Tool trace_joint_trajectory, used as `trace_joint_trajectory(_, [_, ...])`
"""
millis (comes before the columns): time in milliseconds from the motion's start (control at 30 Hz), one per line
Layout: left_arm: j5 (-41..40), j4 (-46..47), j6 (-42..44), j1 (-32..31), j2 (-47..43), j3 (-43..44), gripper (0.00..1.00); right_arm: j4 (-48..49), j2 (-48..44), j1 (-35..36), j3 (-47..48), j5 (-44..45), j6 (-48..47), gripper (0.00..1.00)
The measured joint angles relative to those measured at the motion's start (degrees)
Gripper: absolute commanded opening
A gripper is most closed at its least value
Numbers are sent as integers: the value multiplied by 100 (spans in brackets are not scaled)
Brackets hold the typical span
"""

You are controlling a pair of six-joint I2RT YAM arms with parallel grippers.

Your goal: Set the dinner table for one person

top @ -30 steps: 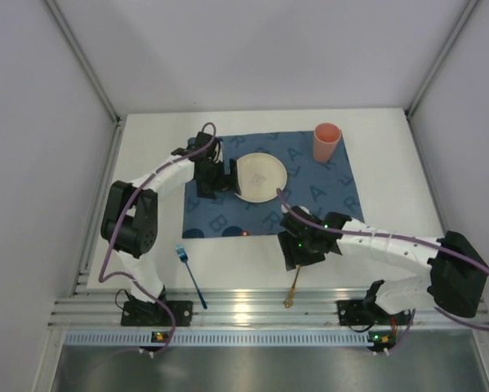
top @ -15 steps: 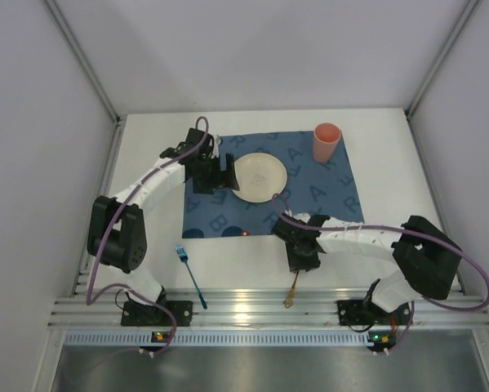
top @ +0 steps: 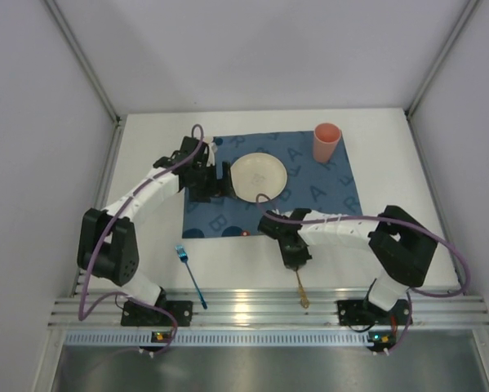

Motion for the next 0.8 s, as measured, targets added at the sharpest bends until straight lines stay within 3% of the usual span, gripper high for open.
trace_joint_trajectory(133, [59,-4,0,0,-116,-2,98,-214,70,-9,468,258,-173,0])
trace_joint_trajectory(267, [-15,-76,2,0,-328,-2,98,-557,2,-291,1515,577,-538,0])
trace_joint_trajectory(500, [-310,-306,-9,0,-807,-61,98,-708,9,-1674,2894,944,-1591,0])
trace_joint_trajectory(800, [-713,-739,-299,0,-1709,-671,98,-654,1624,-2885,3939,1045,-2787,0])
